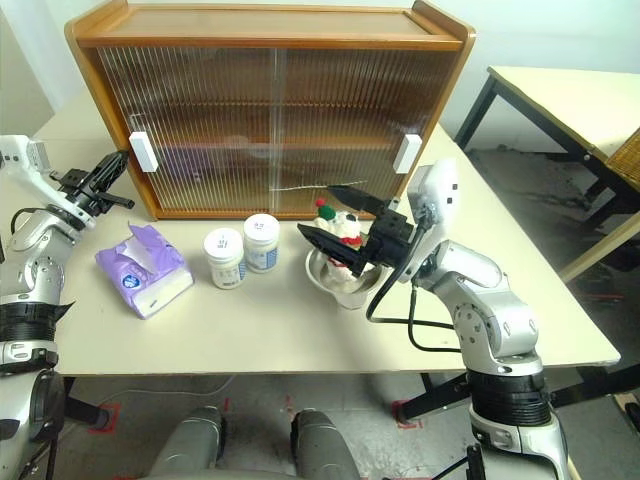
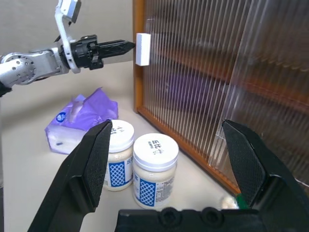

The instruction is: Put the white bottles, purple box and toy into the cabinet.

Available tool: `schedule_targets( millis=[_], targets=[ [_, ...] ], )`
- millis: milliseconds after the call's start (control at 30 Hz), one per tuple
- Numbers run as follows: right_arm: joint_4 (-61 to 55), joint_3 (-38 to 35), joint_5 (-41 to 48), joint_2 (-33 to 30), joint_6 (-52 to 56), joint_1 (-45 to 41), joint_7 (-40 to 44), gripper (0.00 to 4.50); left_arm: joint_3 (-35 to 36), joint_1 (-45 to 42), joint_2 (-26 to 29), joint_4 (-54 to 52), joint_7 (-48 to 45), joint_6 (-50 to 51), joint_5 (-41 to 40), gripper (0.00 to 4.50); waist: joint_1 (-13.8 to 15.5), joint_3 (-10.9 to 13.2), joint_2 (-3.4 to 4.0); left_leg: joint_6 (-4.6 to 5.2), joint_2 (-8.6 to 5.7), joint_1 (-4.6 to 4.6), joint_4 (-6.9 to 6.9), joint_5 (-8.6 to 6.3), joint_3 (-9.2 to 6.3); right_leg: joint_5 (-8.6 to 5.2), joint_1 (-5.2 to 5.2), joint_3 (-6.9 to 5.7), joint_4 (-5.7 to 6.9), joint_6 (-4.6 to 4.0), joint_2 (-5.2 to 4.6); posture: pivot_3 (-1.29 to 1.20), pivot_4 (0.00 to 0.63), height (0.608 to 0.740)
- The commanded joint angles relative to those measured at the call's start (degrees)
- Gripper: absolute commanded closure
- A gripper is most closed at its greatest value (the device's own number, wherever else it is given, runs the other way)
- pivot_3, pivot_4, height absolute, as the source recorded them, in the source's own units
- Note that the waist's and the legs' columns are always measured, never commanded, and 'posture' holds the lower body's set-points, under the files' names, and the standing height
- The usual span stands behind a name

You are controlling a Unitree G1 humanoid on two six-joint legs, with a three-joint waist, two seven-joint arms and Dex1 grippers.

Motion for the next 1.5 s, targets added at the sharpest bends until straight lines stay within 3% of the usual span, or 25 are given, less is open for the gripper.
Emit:
schedule_targets(
  millis=[33,1233,1500],
  targets=[
    [-1.0,-0.6,0.2,0.0,-0.5,0.6,0.1,0.00,-0.8,-1.2,-0.9,2.1,0.3,-1.5,1.6,4.49,0.0,0.0,0.00,0.00,0.00,0.00,0.00,0.00,0.00,-0.01,0.00,0.00,0.00,0.01,0.00,0.03,0.066,0.740],
    [-1.8,-2.5,-0.1,-0.2,-1.6,2.9,-1.5,0.00,-8.3,-11.6,-8.2,8.7,-10.4,-2.0,3.3,4.49,-1.0,0.0,-0.05,0.17,-0.03,-0.17,0.16,0.07,0.00,-0.06,0.03,-0.01,-0.03,0.10,-0.02,-0.03,0.070,0.740],
    [-2.3,-3.3,0.2,-0.6,-1.2,2.3,-2.0,0.00,-10.4,-14.7,-9.0,17.8,-11.5,-8.0,7.8,4.49,-1.7,0.0,-0.05,0.21,-0.02,-0.18,0.25,0.06,-0.01,-0.06,0.06,0.00,-0.03,0.11,-0.04,-0.05,0.069,0.740]
  ],
)
